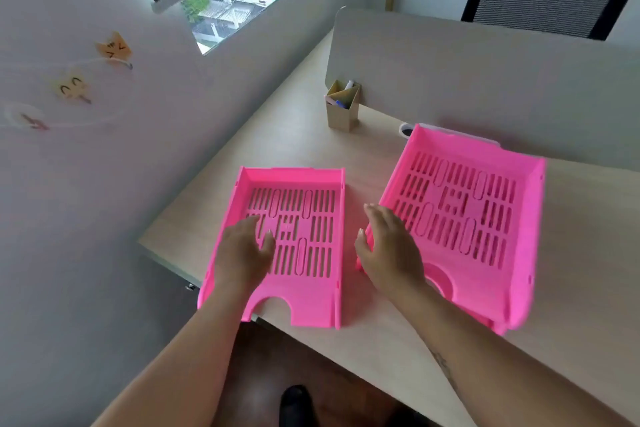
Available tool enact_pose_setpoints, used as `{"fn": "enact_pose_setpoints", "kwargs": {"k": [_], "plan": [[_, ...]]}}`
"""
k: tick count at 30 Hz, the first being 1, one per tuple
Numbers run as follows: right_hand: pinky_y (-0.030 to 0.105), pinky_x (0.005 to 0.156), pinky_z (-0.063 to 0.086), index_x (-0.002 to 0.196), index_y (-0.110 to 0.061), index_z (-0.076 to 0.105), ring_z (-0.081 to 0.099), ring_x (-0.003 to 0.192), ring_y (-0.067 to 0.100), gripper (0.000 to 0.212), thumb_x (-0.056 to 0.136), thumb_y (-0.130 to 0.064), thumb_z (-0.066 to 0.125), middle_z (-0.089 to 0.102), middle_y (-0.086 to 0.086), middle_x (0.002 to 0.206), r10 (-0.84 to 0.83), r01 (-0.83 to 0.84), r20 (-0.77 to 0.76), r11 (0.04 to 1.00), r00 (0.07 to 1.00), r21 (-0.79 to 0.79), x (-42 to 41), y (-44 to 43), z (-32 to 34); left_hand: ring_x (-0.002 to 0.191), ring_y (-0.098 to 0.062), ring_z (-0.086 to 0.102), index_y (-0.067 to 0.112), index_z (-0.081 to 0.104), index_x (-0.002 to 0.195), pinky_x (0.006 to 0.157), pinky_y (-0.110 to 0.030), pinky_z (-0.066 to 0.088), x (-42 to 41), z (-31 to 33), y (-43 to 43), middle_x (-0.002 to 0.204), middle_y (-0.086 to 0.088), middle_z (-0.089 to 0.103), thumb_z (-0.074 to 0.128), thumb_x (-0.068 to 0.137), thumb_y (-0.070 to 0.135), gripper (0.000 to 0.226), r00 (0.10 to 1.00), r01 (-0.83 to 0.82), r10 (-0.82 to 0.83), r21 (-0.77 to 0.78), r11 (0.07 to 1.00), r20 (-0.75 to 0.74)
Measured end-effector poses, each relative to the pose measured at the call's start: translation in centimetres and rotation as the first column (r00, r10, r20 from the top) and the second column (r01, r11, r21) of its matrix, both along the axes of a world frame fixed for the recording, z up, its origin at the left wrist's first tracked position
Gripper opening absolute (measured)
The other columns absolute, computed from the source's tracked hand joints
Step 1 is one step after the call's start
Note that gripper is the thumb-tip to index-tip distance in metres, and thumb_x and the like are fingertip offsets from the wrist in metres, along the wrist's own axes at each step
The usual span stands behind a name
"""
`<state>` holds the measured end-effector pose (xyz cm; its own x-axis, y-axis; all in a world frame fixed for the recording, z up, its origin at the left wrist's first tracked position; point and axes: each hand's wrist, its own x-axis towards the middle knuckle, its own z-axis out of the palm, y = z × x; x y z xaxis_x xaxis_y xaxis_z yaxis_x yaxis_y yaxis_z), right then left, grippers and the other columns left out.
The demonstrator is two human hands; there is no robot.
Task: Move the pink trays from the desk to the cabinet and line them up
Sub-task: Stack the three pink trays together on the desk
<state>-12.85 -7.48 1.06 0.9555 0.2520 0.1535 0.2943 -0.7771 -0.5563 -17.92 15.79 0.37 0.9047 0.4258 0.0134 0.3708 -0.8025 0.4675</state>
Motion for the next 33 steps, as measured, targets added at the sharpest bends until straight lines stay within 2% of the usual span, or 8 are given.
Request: {"fn": "enact_pose_setpoints", "kwargs": {"k": [4, 8, 13, 16, 18, 22, 30, 33], "plan": [[0.047, 0.116, 0.025, 0.132, -0.003, 0.057, 0.054, 0.128, 0.028, 0.045, 0.089, -0.015, 0.06, 0.059, 0.012, 0.136, 0.011, -0.012, -0.013, 0.99, 1.0, -0.143, -3.1, 5.3, -2.6, 0.112, -0.026, 0.054, 0.016, 0.049, 0.125, 0.089, -0.05, 0.056, -4.5, -2.2, 5.4, 0.12, -0.004, 0.061, 0.05, 0.088, 0.035, 0.041, 0.992, -0.015, 0.023, 0.07, 0.997, -0.123], [0.043, 0.112, 0.034, 0.134, -0.002, 0.056, 0.048, 0.134, 0.03, 0.046, 0.089, -0.011, 0.061, 0.052, 0.017, 0.144, -0.024, 0.014, -0.043, 0.973, 0.999, -0.23, -5.1, 7.2, -5.6, 0.117, -0.024, 0.055, 0.019, 0.031, 0.146, 0.093, -0.043, 0.052, -7.1, -4.4, 8.0, 0.136, -0.007, 0.053, 0.054, 0.092, 0.022, 0.059, 0.98, -0.022, -0.003, -0.124, 0.992, -0.198], [0.023, 0.066, 0.051, 0.157, -0.018, 0.012, 0.046, 0.135, 0.027, 0.067, 0.097, -0.004, 0.04, 0.017, 0.008, 0.163, -0.18, 0.14, -0.373, 0.981, 0.91, -0.132, -7.2, 7.8, -7.1, 0.111, -0.037, 0.061, 0.018, 0.015, 0.156, 0.085, -0.045, 0.05, -7.7, -5.7, 8.3, 0.136, -0.018, 0.055, 0.042, 0.099, 0.009, 0.064, 0.984, -0.068, 0.025, -0.245, 0.967, -0.177], [0.029, 0.065, 0.046, 0.157, -0.023, 0.005, 0.065, 0.087, 0.032, 0.071, 0.097, -0.002, 0.038, 0.062, 0.021, 0.111, -0.278, 0.307, -0.5, 0.951, 0.82, -0.025, -7.6, 8.1, -7.2, 0.115, -0.036, 0.06, 0.017, 0.018, 0.155, 0.096, -0.049, 0.048, -7.7, -6.0, 8.9, 0.136, -0.017, 0.057, 0.039, 0.1, 0.009, 0.06, 0.977, -0.08, 0.022, -0.271, 0.959, -0.21], [0.027, 0.048, 0.039, 0.157, -0.023, 0.006, 0.052, 0.056, 0.02, 0.067, 0.099, -0.006, 0.034, 0.059, 0.013, 0.083, -0.316, 0.363, -0.561, 0.931, 0.765, -0.03, -7.0, 8.7, -6.8, 0.108, -0.035, 0.064, 0.018, 0.024, 0.153, 0.092, -0.049, 0.05, -7.6, -5.5, 9.5, 0.128, -0.016, 0.062, 0.04, 0.099, 0.008, 0.057, 0.983, -0.074, 0.021, -0.292, 0.953, -0.181], [0.024, 0.049, 0.041, 0.153, -0.017, 0.023, 0.059, 0.073, 0.022, 0.056, 0.099, -0.006, 0.034, 0.061, 0.018, 0.125, -0.302, 0.404, -0.532, 0.911, 0.791, 0.084, -4.9, 10.4, -5.3, 0.075, -0.024, 0.064, 0.013, 0.046, 0.138, 0.072, -0.044, 0.059, -6.3, -3.0, 10.9, 0.094, -0.004, 0.066, 0.043, 0.095, 0.003, 0.044, 0.992, -0.124, 0.113, -0.343, 0.931, -0.053], [0.03, 0.064, 0.052, 0.148, -0.008, 0.035, 0.063, 0.085, 0.025, 0.053, 0.096, -0.001, 0.036, 0.054, 0.017, 0.138, -0.328, 0.442, -0.384, 0.859, 0.863, 0.259, -0.4, 9.1, 1.8, 0.067, -0.017, 0.065, 0.012, 0.056, 0.128, 0.052, -0.031, 0.054, -0.5, 3.5, 10.6, 0.091, 0.0, 0.067, 0.047, 0.094, 0.011, 0.035, 0.994, -0.02, 0.048, -0.275, 0.961, 0.097], [0.02, 0.048, 0.038, 0.149, -0.009, 0.034, 0.05, 0.061, 0.009, 0.053, 0.097, -0.003, 0.037, 0.055, 0.011, 0.131, -0.378, 0.482, -0.332, 0.81, 0.864, 0.333, 0.3, 4.9, 4.0, 0.071, -0.011, 0.065, 0.012, 0.058, 0.125, 0.056, -0.026, 0.053, 2.0, 5.6, 6.7, 0.092, 0.0, 0.066, 0.047, 0.096, 0.011, 0.031, 0.985, 0.083, -0.036, -0.275, 0.958, 0.171]]}}
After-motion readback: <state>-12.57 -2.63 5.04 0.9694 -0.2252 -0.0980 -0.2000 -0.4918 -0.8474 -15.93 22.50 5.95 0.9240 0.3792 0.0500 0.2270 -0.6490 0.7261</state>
